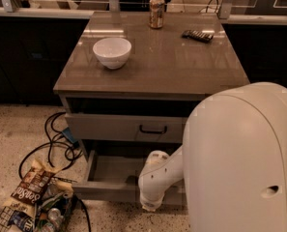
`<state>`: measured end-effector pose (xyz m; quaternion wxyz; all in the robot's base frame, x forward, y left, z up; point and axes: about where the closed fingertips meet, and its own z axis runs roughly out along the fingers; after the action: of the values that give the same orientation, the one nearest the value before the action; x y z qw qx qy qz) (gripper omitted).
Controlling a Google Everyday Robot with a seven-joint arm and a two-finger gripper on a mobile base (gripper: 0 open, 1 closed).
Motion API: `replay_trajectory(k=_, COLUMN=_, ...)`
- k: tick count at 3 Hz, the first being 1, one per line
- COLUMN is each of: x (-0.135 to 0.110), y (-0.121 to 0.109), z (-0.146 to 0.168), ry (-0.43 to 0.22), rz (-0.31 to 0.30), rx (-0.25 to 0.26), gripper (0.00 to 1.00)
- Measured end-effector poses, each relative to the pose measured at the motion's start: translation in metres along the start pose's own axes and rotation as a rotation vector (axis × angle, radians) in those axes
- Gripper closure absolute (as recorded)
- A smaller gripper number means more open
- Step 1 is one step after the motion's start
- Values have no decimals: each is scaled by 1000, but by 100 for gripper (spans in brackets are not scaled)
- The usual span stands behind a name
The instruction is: Open middle drawer
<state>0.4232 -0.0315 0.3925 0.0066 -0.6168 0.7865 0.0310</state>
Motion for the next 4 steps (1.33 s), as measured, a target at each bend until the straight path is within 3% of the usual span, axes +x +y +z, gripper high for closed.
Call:
replay_trajectory(k=1, x=0, y=0, z=0, ry=0, rz=0, rx=0, gripper=13)
replay_trajectory(k=2, x=0, y=0, z=0, ry=0, rz=0, rx=0, gripper=0)
replay_trajectory(k=4, x=4, y=0, z=4, ry=11, rz=9, rx=-14, gripper=0)
